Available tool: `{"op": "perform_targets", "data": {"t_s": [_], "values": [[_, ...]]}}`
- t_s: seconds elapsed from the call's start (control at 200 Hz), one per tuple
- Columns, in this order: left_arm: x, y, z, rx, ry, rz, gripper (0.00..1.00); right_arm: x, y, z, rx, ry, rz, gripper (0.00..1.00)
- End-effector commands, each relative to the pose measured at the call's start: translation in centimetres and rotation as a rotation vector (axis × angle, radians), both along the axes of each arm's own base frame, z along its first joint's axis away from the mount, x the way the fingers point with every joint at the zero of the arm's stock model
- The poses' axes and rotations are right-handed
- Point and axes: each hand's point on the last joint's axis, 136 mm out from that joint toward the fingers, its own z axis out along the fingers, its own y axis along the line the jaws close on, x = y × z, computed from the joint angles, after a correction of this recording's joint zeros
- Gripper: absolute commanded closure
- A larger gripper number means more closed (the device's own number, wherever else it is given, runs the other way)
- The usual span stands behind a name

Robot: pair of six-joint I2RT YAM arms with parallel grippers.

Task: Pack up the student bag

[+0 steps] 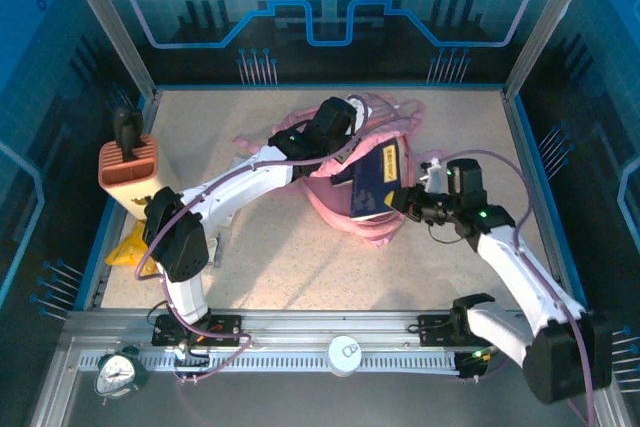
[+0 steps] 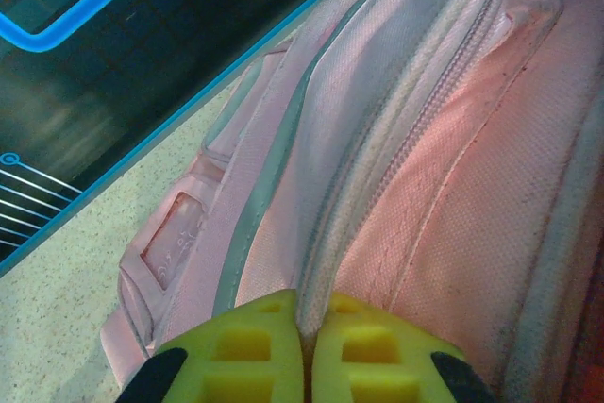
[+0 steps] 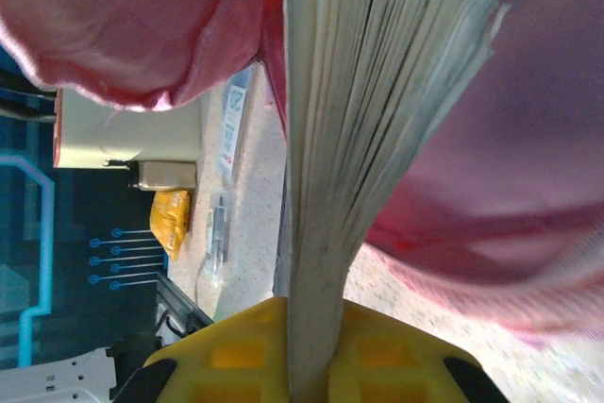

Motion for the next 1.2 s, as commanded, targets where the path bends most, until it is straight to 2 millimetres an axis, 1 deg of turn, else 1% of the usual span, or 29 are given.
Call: {"op": "perform_targets", "data": {"t_s": [0.0, 0.025, 0.065, 0.085, 0.11, 0.145, 0.19, 0.21, 0.25, 0.305, 0.335, 0.39, 0.45, 0.525, 0.59, 0.635, 0.685, 0.745, 0.785, 0.846, 0.906, 0.951, 1.016, 1.111, 1.196], "values": [[0.3, 0.5, 8.8, -0.184, -0.154, 0.043, 1.0, 4.0, 2.5, 2.5, 0.1, -0.136, 0.031, 1.0], [0.2, 0.5, 9.0, -0.192, -0.153, 0.047, 1.0, 4.6, 2.8, 2.3, 0.104, -0.13, 0.031, 1.0], [0.2, 0.5, 9.1, -0.209, -0.146, 0.055, 1.0, 5.8, 3.3, 1.3, 0.109, -0.101, 0.025, 1.0], [0.3, 0.6, 9.0, -0.218, -0.141, 0.062, 1.0, 6.4, 3.6, 1.3, 0.121, -0.111, 0.028, 1.0], [0.4, 0.6, 9.1, -0.229, -0.136, 0.073, 1.0, 7.1, 4.0, 0.7, 0.127, -0.111, 0.029, 1.0], [0.4, 0.5, 9.1, -0.241, -0.127, 0.078, 1.0, 8.0, 4.3, 0.0, 0.123, -0.106, 0.022, 0.94], [0.4, 0.3, 8.9, -0.248, -0.117, 0.072, 1.0, 9.2, 4.3, -1.3, 0.098, -0.089, 0.001, 0.89], [0.3, 0.2, 8.9, -0.25, -0.114, 0.068, 1.0, 9.9, 4.2, -1.7, 0.083, -0.092, -0.011, 0.86], [0.3, 0.2, 8.7, -0.252, -0.107, 0.073, 1.0, 11.0, 3.8, -3.1, 0.044, -0.076, -0.036, 0.8], [0.3, 0.3, 8.6, -0.259, -0.098, 0.08, 1.0, 12.1, 3.4, -4.9, 0.002, -0.054, -0.046, 0.75], [0.3, 0.3, 8.6, -0.264, -0.093, 0.081, 1.0, 12.6, 3.1, -5.7, -0.015, -0.044, -0.046, 0.71], [0.1, 0.1, 8.6, -0.275, -0.082, 0.069, 1.0, 12.5, 2.3, -7.3, -0.063, -0.001, -0.064, 0.6], [-0.2, -0.2, 8.5, -0.282, -0.07, 0.052, 1.0, 12.0, 1.9, -7.6, -0.089, -0.007, -0.078, 0.52], [-0.3, -0.2, 8.1, -0.279, -0.058, 0.057, 1.0, 10.3, 1.2, -7.9, -0.137, -0.009, -0.105, 0.44], [-0.3, 0.0, 8.0, -0.28, -0.053, 0.065, 1.0, 8.6, 0.7, -8.0, -0.197, -0.017, -0.115, 0.4], [-0.3, 0.0, 7.8, -0.281, -0.049, 0.064, 1.0, 7.2, 0.6, -8.2, -0.242, -0.022, -0.113, 0.4], [-0.5, -0.1, 7.6, -0.284, -0.045, 0.06, 1.0, 5.7, 1.0, -8.4, -0.282, -0.03, -0.096, 0.4], [-0.4, 0.0, 7.3, -0.283, -0.04, 0.066, 1.0, 4.1, 1.5, -9.3, -0.31, -0.017, -0.086, 0.42], [-0.5, -0.1, 7.1, -0.281, -0.033, 0.066, 1.0, 3.5, 2.1, -9.9, -0.29, -0.004, -0.082, 0.45], [-0.5, 0.0, 7.1, -0.291, -0.028, 0.075, 1.0, 3.3, 3.6, -10.3, -0.221, 0.005, -0.05, 0.56], [-0.6, -0.1, 7.1, -0.308, -0.022, 0.076, 1.0, 4.0, 4.9, -10.4, -0.205, -0.004, -0.02, 0.62], [-0.6, -0.2, 6.9, -0.313, -0.015, 0.072, 1.0, 4.8, 5.4, -10.7, -0.217, -0.009, -0.019, 0.64], [-0.8, -0.3, 6.8, -0.317, 0.0, 0.071, 1.0, 6.4, 5.9, -10.5, -0.199, -0.038, -0.045, 0.68], [-0.9, -0.2, 6.7, -0.318, 0.01, 0.075, 1.0, 9.8, 6.5, -8.1, -0.143, -0.184, -0.111, 0.71], [-1.1, -0.1, 6.5, -0.322, 0.025, 0.08, 1.0, 11.9, 6.0, -7.5, -0.161, -0.213, -0.154, 0.72]]}}
